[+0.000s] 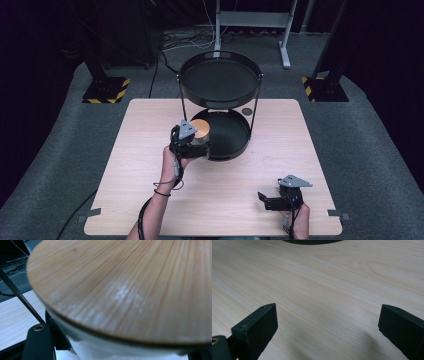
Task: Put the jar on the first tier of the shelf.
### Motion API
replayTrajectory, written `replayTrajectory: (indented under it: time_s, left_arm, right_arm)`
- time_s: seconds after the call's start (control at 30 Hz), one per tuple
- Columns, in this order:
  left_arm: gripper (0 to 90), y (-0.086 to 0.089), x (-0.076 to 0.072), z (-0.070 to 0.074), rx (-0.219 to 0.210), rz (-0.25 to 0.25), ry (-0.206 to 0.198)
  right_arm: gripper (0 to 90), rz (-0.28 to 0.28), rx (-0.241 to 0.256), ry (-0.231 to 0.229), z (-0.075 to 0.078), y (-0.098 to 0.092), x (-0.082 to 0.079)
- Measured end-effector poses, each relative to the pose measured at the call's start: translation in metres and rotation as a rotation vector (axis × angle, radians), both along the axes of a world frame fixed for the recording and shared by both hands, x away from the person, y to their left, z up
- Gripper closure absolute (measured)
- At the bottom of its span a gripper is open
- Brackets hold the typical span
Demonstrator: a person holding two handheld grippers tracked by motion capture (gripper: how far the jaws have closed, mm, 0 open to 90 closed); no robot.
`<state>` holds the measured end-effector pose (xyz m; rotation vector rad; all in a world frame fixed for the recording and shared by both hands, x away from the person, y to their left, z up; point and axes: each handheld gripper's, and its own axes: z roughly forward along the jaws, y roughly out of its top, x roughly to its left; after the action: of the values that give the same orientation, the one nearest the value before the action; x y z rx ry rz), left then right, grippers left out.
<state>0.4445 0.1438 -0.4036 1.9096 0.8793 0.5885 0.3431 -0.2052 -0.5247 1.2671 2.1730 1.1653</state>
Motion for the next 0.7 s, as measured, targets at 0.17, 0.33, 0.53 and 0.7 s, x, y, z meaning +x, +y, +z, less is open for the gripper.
replayTrajectory:
  time_s: [0.17,0.33,0.53,0.7]
  left_arm:
    - [25.5,-0.003,0.004,0.0,-0.004,0.0,0.001]
    - [25.5,-0.006,0.01,-0.001,-0.001,0.005,0.001]
    - [25.5,-0.009,0.017,0.001,-0.005,0.015,-0.006]
    - [25.5,-0.014,0.022,-0.002,0.001,0.016,-0.005]
  right_arm:
    - [1.8,0.001,0.0,0.001,0.0,0.0,0.0]
    - [1.8,0.0,0.0,0.0,0.0,0.0,0.0]
    - [1.8,0.0,0.001,0.0,0.0,0.0,0.0]
    - [1.9,-0.001,0.001,0.001,0.0,0.0,0.0]
